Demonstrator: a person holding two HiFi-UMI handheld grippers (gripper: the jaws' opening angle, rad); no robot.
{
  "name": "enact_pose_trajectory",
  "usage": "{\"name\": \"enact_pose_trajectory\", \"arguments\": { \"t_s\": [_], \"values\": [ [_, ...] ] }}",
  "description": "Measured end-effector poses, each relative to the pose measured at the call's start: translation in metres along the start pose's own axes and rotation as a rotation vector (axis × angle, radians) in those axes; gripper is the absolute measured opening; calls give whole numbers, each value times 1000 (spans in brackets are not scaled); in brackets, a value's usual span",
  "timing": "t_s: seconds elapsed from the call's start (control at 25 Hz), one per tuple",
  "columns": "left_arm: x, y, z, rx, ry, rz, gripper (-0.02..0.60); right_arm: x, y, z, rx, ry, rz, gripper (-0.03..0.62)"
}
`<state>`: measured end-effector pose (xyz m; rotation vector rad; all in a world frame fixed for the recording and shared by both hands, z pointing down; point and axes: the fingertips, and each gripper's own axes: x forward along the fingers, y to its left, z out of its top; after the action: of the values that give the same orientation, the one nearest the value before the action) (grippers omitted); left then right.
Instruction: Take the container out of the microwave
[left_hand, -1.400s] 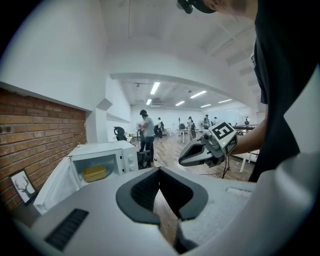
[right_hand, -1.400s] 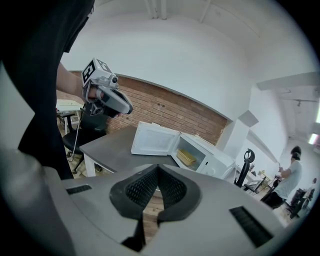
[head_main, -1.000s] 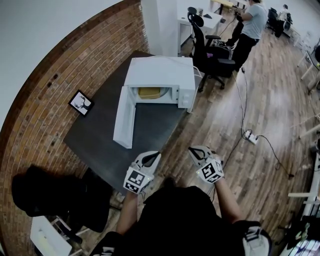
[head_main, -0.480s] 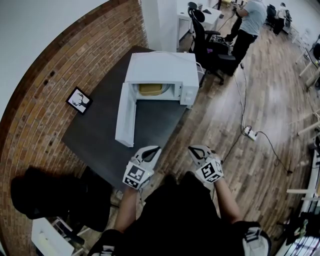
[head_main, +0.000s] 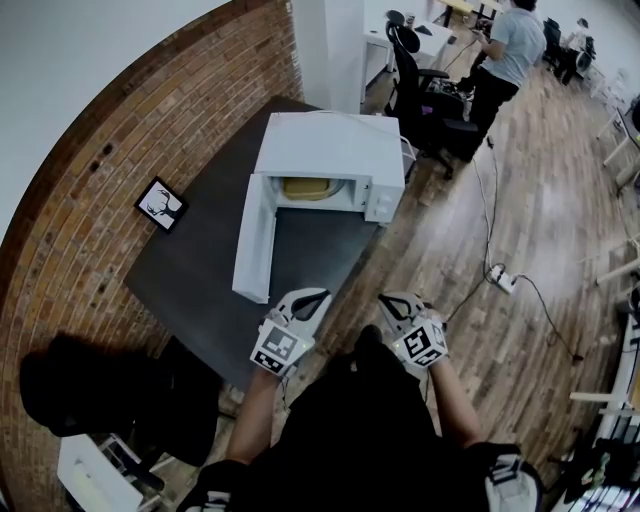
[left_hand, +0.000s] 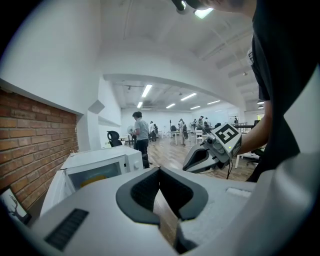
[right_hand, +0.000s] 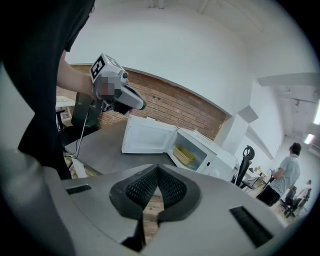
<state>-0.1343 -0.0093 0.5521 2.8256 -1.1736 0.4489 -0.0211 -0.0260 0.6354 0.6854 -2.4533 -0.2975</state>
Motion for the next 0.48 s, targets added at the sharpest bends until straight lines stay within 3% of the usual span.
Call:
{"name": "enact_pose_trajectory", "arguments": {
  "t_s": [0.2, 0.48],
  "values": [
    [23, 22, 3, 8, 20, 14, 2, 15, -25, 4, -5, -24, 10, 0],
    [62, 67, -7, -43, 63, 50, 2, 37, -62, -8, 1, -14, 57, 0]
  ]
}}
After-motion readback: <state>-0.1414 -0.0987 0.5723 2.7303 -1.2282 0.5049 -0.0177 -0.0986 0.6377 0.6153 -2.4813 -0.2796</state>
